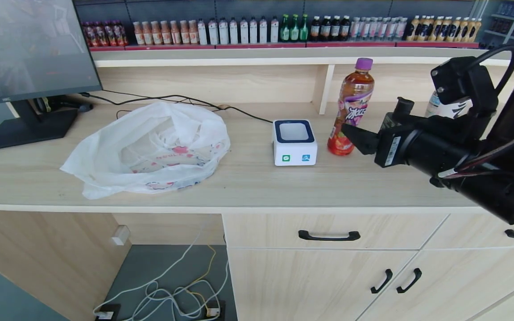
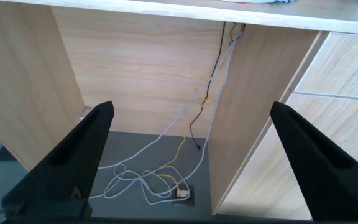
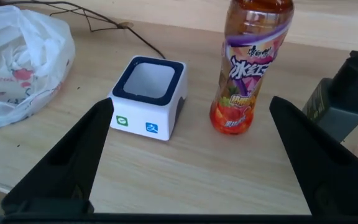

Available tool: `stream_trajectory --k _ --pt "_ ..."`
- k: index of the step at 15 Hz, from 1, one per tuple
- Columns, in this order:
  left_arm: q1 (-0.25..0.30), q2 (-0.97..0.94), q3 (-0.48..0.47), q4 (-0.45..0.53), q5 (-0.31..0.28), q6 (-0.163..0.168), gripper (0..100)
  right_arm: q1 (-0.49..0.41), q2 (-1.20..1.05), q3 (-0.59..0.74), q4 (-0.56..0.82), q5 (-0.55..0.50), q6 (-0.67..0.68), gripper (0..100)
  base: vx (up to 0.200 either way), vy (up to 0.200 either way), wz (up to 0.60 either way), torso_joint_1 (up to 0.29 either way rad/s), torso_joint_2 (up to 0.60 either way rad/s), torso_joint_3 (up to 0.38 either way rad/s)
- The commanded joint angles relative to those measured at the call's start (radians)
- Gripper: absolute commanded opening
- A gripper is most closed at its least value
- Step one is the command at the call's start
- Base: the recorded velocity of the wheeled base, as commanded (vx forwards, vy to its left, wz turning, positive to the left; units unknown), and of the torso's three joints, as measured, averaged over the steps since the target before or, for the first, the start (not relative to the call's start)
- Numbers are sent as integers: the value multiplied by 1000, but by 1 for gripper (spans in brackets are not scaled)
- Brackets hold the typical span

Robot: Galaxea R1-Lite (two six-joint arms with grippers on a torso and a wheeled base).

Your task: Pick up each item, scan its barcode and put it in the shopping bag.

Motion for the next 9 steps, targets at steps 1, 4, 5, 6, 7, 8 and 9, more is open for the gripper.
stream_trajectory --k 1,4,5,6,7,8,9 --pt "0 0 0 0 0 0 100 0 88 -24 -47 -33 -1 100 0 0 0 0 0 0" --pt "1 0 0 0 0 0 100 0 175 -24 -179 -96 -10 100 0 0 0 0 0 0" --pt "1 0 0 0 -1 0 100 3 208 -31 -221 -116 -13 100 0 0 0 0 0 0" --pt "1 0 0 0 0 0 100 5 241 -47 -262 -120 -15 100 0 0 0 0 0 0" --pt "0 0 0 0 0 0 100 5 277 -69 -302 -129 -15 100 0 0 0 0 0 0" --pt "1 0 0 0 -1 0 100 3 309 -95 -340 -137 -15 100 0 0 0 0 0 0" --pt "1 0 0 0 0 0 100 3 326 -109 -357 -140 -16 100 0 0 0 0 0 0"
